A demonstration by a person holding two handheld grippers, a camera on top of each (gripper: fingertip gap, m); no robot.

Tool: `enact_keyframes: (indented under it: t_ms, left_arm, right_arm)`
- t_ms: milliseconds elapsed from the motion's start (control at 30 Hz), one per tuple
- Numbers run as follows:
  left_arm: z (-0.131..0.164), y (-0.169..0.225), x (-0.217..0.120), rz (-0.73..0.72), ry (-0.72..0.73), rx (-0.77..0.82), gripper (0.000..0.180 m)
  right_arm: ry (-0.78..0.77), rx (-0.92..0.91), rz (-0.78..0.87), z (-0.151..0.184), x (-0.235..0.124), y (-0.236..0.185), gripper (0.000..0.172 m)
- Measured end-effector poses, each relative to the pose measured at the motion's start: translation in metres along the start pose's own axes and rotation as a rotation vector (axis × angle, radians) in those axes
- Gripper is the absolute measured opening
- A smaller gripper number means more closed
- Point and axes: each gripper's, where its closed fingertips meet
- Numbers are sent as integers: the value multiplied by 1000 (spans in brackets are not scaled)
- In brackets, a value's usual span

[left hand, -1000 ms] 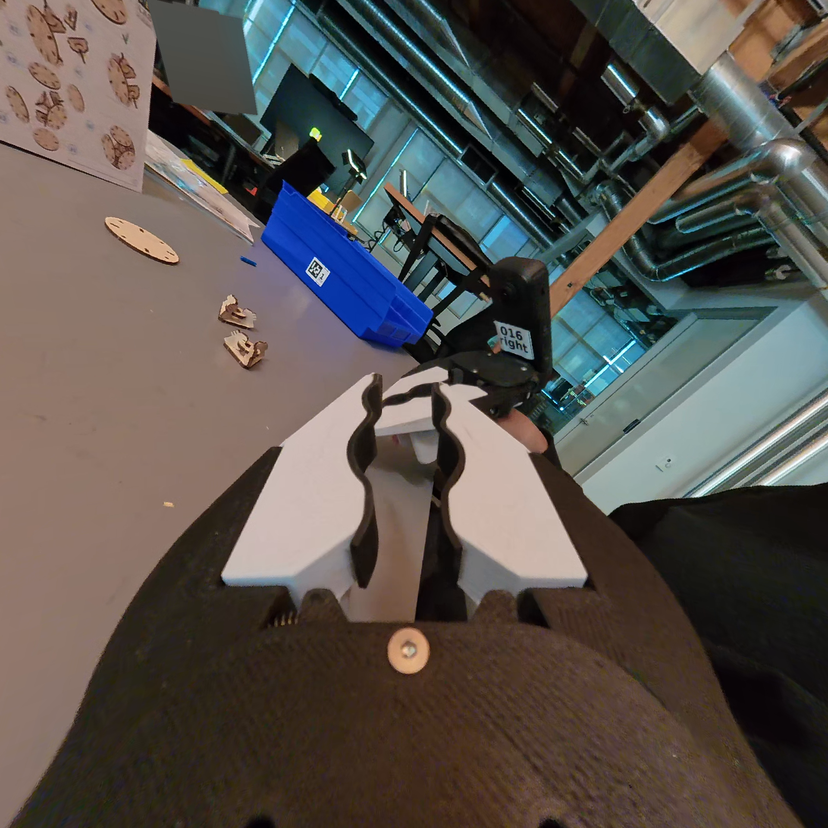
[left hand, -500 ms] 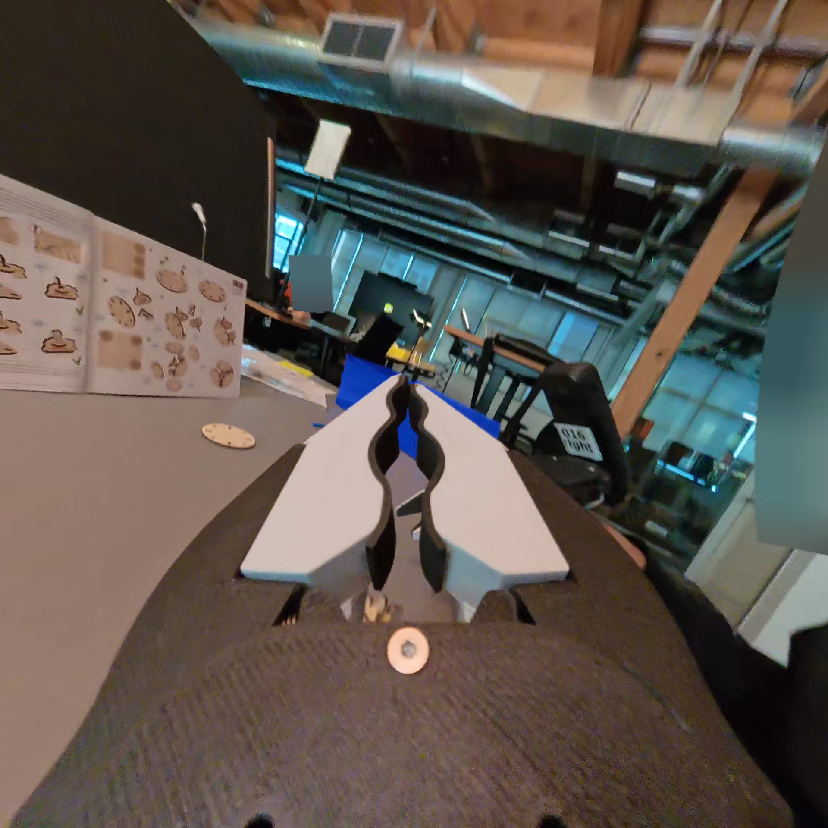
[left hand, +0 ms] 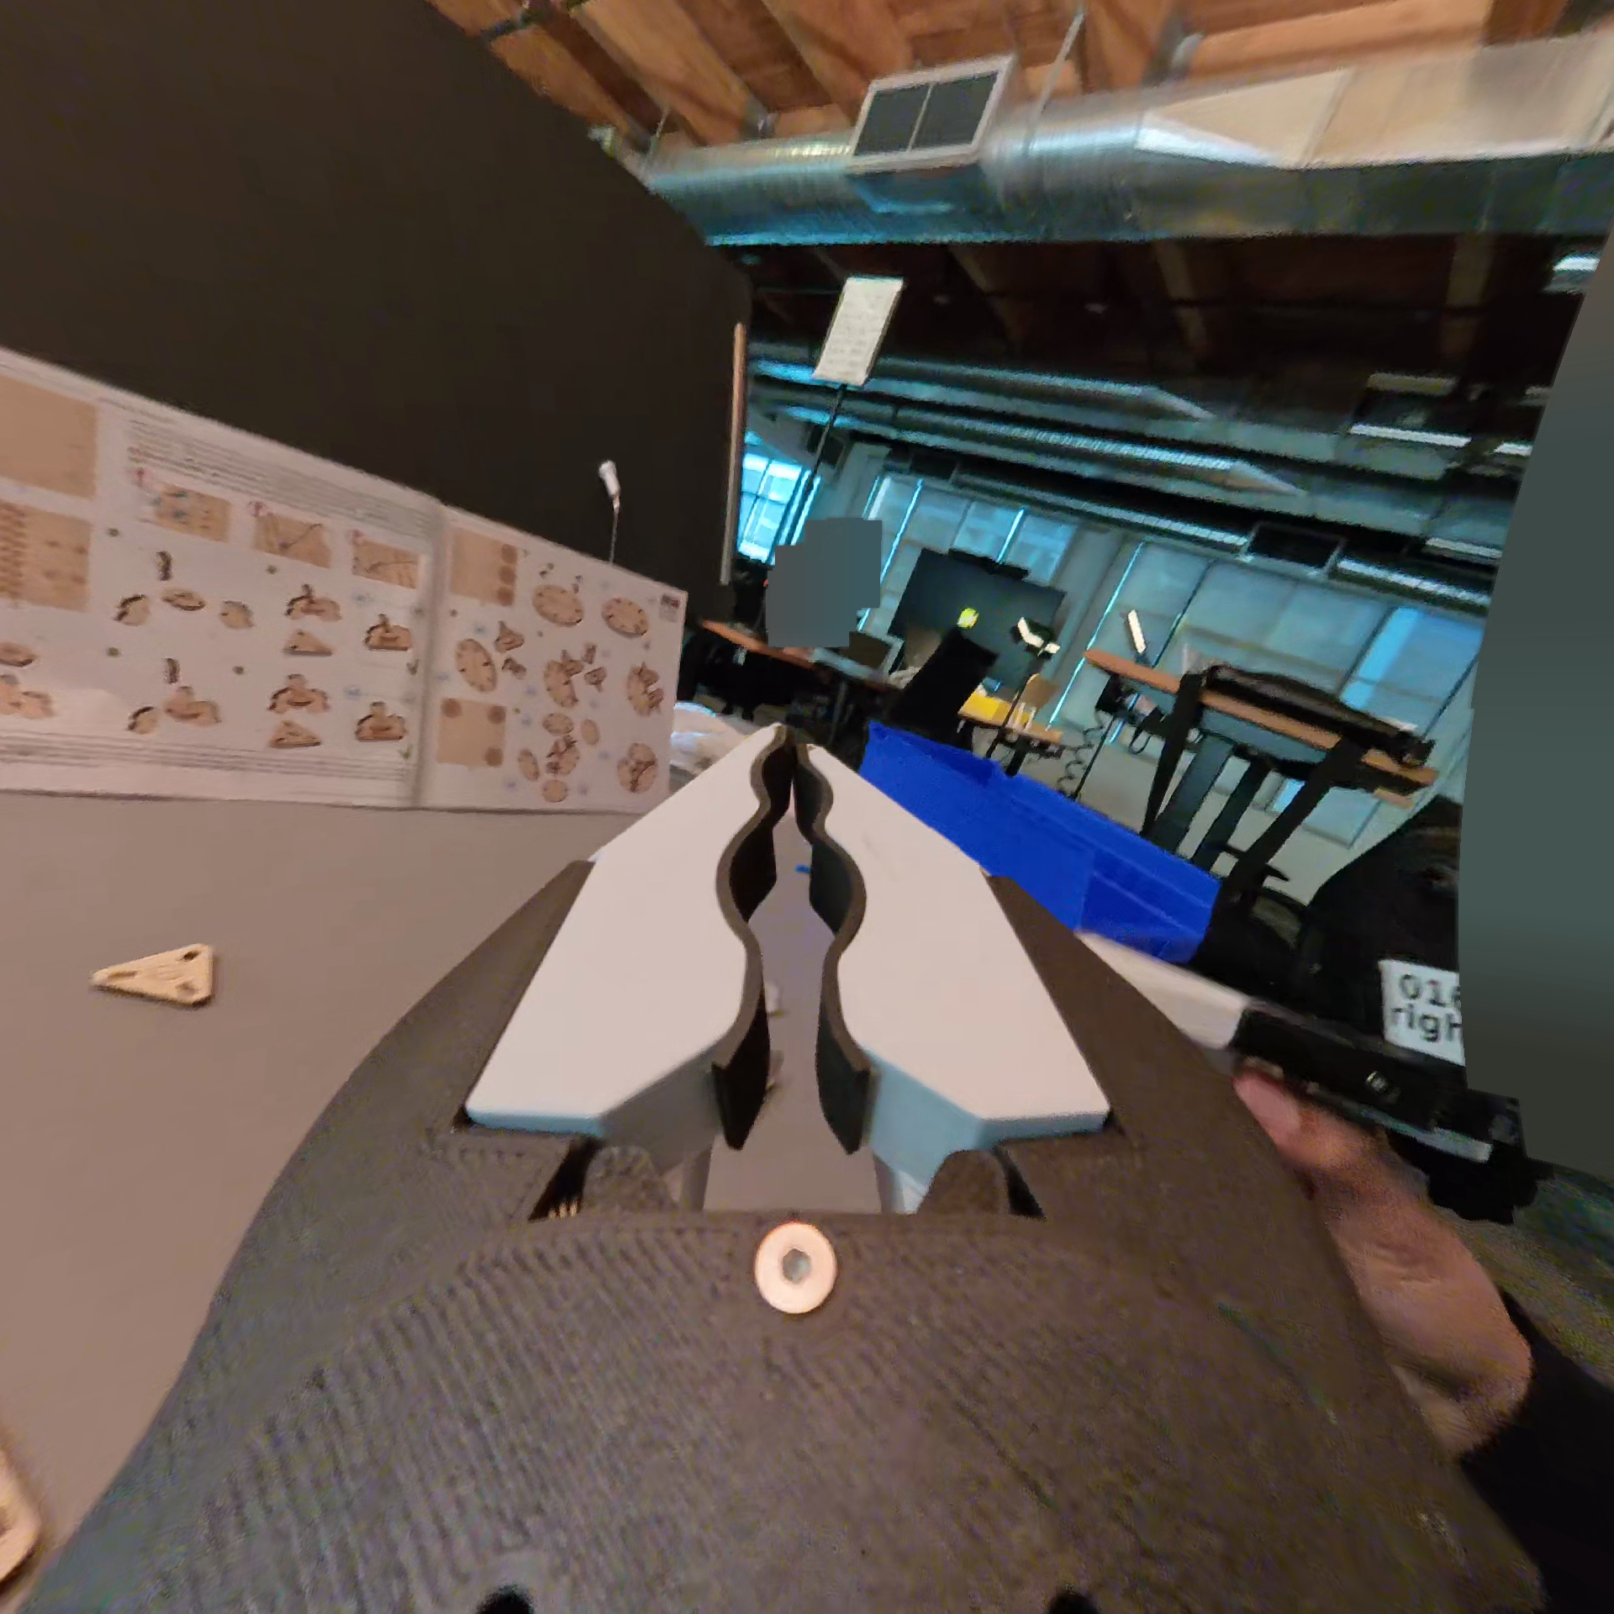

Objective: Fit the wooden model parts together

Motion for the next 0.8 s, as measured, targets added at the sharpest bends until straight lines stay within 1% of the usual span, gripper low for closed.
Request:
enact_keyframes:
  t_ms: [67, 167, 233, 300, 400, 467, 533, 633, 700, 800]
  left_arm:
    - [3, -14, -6, -75, -73, 16, 0]
    - [4, -31, -16, -148, -141, 40, 0]
    - [8, -39, -22, -179, -188, 58, 0]
    - [10, -42, -30, -182, -191, 68, 0]
    - [17, -42, -45, -144, -172, 48, 0]
    - [8, -35, -50, -82, -128, -19, 0]
    - [3, -42, -55, -97, -111, -33, 0]
    - [-2, -49, -61, -79, -99, -111, 0]
    - [-4, -53, -63, -75, -93, -151, 0]
    - [-6, -56, -65, -75, -90, -162, 0]
  right_arm:
    - [118, -43, 50, -24, -2, 6, 0]
    - [259, -14, 99, -58, 5, 8, 0]
    - [322, 14, 169, -71, 17, 9, 0]
    - [368, -3, 242, -77, 32, 8, 0]
    - [320, -30, 244, -66, 64, -9, 0]
    - [243, -77, 215, -52, 84, -25, 0]
    - [192, -147, 192, -41, 98, -40, 0]
    - [155, -254, 382, -37, 102, -25, 0]
    - [121, -323, 404, -32, 107, -27, 0]
    - [109, -367, 388, -31, 112, -39, 0]
Point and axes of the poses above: each gripper's, where its closed fingertips meet, x out along the fingers, z out of its underside, y = z × x across the jaws, and after that the axes turned 11 degrees about -x, right-handed
